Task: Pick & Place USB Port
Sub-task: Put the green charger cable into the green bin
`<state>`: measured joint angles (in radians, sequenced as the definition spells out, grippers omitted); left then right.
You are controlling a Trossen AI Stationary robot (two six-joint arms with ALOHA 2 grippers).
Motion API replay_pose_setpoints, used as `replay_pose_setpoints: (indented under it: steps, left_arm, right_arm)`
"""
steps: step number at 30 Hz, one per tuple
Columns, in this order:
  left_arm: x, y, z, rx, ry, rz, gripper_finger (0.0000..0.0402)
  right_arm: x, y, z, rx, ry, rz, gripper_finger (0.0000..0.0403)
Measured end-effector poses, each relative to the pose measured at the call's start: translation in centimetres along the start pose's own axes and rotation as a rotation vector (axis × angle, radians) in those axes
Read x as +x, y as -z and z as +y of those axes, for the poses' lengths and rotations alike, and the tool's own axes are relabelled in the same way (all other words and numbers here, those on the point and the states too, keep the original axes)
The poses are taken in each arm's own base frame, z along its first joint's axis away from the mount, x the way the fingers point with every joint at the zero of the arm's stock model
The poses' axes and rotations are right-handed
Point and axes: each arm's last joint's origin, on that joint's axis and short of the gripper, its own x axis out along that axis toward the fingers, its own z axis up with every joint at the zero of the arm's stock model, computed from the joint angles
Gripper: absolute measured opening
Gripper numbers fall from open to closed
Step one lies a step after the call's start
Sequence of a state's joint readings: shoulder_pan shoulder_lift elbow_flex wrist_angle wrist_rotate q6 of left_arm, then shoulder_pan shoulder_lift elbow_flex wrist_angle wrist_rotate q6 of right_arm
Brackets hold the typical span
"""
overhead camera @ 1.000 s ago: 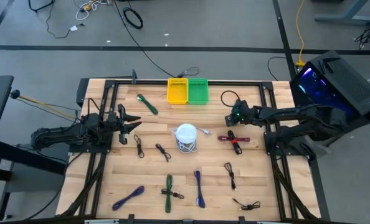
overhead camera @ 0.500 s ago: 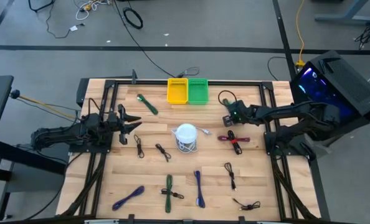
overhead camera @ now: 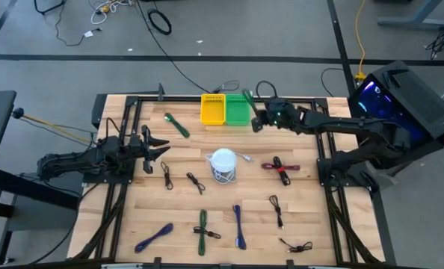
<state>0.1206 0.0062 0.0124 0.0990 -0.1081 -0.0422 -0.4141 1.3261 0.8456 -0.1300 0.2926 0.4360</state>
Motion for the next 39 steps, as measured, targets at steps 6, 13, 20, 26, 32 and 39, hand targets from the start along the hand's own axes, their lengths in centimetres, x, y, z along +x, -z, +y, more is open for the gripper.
replay_pose_setpoints:
  steps: [6,13,20,26,32,39]
  left_arm:
    - [0.0,0.0,0.0,0.0,0.0,-0.001,0.011]
    - [0.0,0.0,0.0,-0.054,0.0,-0.002,0.011]
    - [0.0,0.0,0.0,-0.085,0.0,-0.002,0.011]
    - [0.0,0.0,0.0,-0.083,0.0,-0.001,0.011]
    - [0.0,0.0,0.0,-0.085,0.0,-0.002,0.011]
    - [0.0,0.0,0.0,-0.085,0.0,-0.002,0.011]
  right_arm:
    - [2.0,-1.0,0.8,0.05,0.021,-0.113,0.001]
    - [7.3,0.9,0.1,0.115,0.064,-0.101,0.001]
    - [9.8,2.3,-0.4,0.169,0.092,-0.082,0.001]
    - [10.1,2.5,-0.6,0.199,0.139,-0.101,0.001]
    - [10.1,2.1,-0.5,0.243,0.127,-0.148,0.001]
    - [10.1,1.8,-0.3,0.238,0.1,-0.169,0.001]
